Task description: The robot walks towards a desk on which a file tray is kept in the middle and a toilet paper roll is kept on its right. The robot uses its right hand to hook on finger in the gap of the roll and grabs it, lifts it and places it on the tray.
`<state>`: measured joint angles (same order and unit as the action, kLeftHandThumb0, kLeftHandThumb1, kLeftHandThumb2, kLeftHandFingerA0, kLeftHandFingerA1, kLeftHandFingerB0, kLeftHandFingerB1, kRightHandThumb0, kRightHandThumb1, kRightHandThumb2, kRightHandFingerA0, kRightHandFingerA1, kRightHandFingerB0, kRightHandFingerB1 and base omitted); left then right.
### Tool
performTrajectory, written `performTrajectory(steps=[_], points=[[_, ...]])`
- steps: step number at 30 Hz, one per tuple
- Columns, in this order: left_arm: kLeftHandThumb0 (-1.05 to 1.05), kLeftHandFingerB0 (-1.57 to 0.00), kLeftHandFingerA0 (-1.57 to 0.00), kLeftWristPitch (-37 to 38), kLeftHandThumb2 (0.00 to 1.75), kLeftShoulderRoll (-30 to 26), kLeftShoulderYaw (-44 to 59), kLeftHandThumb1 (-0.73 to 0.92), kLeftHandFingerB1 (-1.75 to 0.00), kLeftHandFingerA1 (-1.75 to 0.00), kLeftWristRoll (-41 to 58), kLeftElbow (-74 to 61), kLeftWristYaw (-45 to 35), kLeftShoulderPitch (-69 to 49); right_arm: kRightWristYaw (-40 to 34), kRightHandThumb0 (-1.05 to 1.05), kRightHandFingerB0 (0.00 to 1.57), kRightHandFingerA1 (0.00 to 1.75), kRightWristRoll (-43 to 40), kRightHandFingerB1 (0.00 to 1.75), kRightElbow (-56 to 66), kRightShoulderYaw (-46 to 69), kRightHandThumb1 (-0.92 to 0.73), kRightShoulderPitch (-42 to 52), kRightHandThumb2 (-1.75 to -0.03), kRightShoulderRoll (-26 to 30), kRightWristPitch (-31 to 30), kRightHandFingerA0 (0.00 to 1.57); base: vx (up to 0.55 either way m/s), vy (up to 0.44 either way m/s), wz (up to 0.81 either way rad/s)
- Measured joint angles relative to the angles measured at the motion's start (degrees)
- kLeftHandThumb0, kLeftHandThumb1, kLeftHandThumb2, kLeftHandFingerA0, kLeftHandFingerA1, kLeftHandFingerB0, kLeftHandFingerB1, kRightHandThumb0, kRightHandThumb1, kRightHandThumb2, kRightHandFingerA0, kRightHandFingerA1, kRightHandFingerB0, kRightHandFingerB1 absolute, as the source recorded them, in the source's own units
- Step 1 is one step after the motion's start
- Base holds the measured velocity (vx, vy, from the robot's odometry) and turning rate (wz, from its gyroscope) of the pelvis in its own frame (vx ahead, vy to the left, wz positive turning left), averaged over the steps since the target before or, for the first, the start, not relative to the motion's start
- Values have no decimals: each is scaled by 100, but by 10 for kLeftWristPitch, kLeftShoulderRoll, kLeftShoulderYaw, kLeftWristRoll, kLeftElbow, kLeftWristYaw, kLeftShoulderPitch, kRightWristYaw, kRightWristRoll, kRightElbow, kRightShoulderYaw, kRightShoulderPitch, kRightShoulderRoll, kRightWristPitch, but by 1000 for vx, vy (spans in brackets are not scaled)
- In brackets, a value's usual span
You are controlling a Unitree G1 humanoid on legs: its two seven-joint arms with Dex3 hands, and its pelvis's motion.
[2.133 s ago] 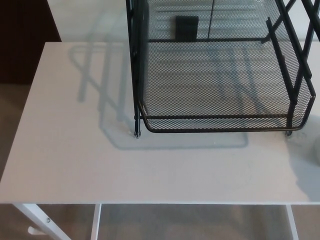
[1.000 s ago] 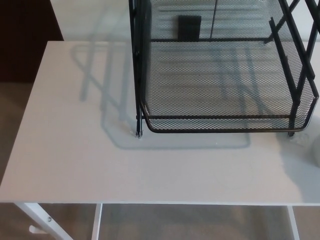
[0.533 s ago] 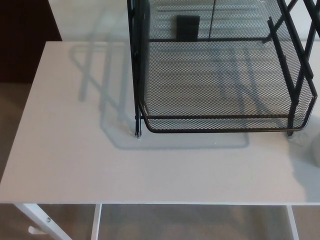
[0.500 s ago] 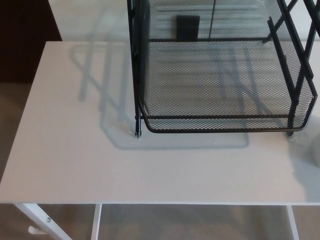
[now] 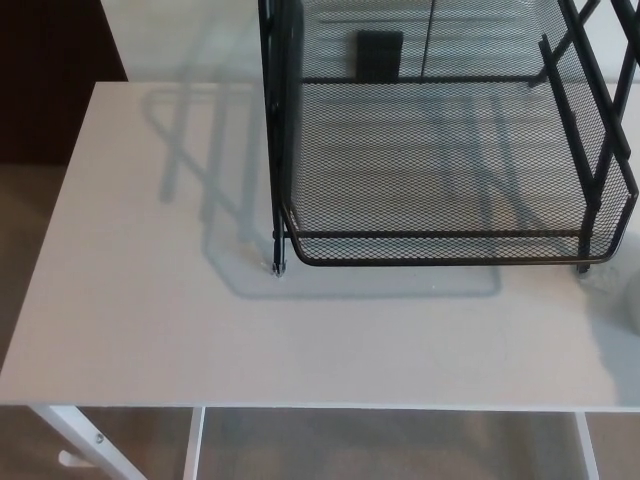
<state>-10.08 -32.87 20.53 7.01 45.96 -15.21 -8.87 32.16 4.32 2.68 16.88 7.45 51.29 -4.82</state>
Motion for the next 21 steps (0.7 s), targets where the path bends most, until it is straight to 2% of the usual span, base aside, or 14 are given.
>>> performTrajectory(steps=[1, 2, 3, 4, 6, 7, 8, 13, 14, 15, 18, 19, 20, 21], points=[[-91, -19, -47, 0, 66, 0, 0, 92, -68, -80, 0, -1, 0, -1, 0, -50, 12, 25, 1, 31, 0, -1, -55, 1, -70, 0, 0, 3, 0, 0, 0], [-92, -19, -48, 0, 65, 0, 0, 90, -68, -80, 0, -1, 0, -1, 0, -44, 14, 32, 1, 27, -1, -1, -60, 2, -58, 0, 0, 0, 0, 0, 0], [-91, -18, -48, 0, 66, 0, 1, 90, -67, -79, 0, -1, 0, -2, 0, -46, 14, 31, 2, 27, -1, -3, -60, 3, -58, 0, 0, 0, 0, 0, 0], [-93, -19, -47, 0, 65, 0, 1, 91, -68, -80, 0, -1, 0, -1, 0, -49, 12, 25, 3, 32, -3, -5, -54, 3, -70, 0, 0, 3, 0, 0, 0], [-93, -17, -46, 0, 66, 0, 1, 91, -67, -80, 0, -7, 0, -4, 0, -51, 13, 29, 6, 33, -8, -9, -54, 3, -69, 0, 0, 4, 0, 0, 0], [-92, -18, -47, 0, 66, 0, 2, 90, -69, -81, 0, -7, -1, -4, 0, -47, 16, 35, 7, 28, -11, -10, -59, 3, -58, 0, 1, 1, 0, 0, 0], [-92, -18, -45, 0, 67, 0, 2, 91, -69, -82, 0, -7, -1, -5, 0, -56, 14, 30, 9, 33, -13, -12, -55, 3, -71, 0, 1, 3, 0, 0, 0], [-93, -20, -46, 0, 66, 0, 1, 91, -69, -81, 0, -19, -3, -9, 0, -50, 14, 29, 20, 33, -19, -31, -55, -3, -68, 0, 2, 5, 0, 0, 0], [-92, -20, -46, 0, 66, 0, 0, 90, -69, -81, 0, -20, -3, -9, 0, -43, 16, 27, 23, 28, -18, -34, -58, -5, -60, 0, 0, 6, 0, 0, 0], [-92, -20, -46, 0, 66, 0, 0, 90, -68, -80, 0, -20, -3, -9, 0, -43, 16, 28, 25, 28, -15, -38, -58, -7, -59, 0, -1, 6, 0, 0, 0], [-91, -21, -47, 0, 67, 0, 0, 91, -71, -83, 0, -19, -4, -7, 0, -43, 15, 28, 33, 28, -10, -49, -58, -12, -60, 0, -1, 6, 0, 0, 0], [-92, -21, -48, 0, 67, 0, 0, 91, -71, -82, 0, -18, -4, -6, 0, -51, 12, 29, 34, 33, -10, -51, -55, -13, -69, 0, -1, 6, 0, 0, 0], [-90, -21, -48, 0, 67, 0, 0, 92, -69, -81, 0, -15, -5, -5, 0, -44, 16, 27, 37, 28, -10, -53, -58, -15, -60, 0, -2, 6, 0, 0, 0], [-89, -20, -47, 0, 66, 0, -1, 92, -69, -80, 0, -10, -5, -4, 0, -48, 13, 27, 39, 32, -8, -56, -56, -17, -68, 0, -2, 6, 0, 0, 0]])
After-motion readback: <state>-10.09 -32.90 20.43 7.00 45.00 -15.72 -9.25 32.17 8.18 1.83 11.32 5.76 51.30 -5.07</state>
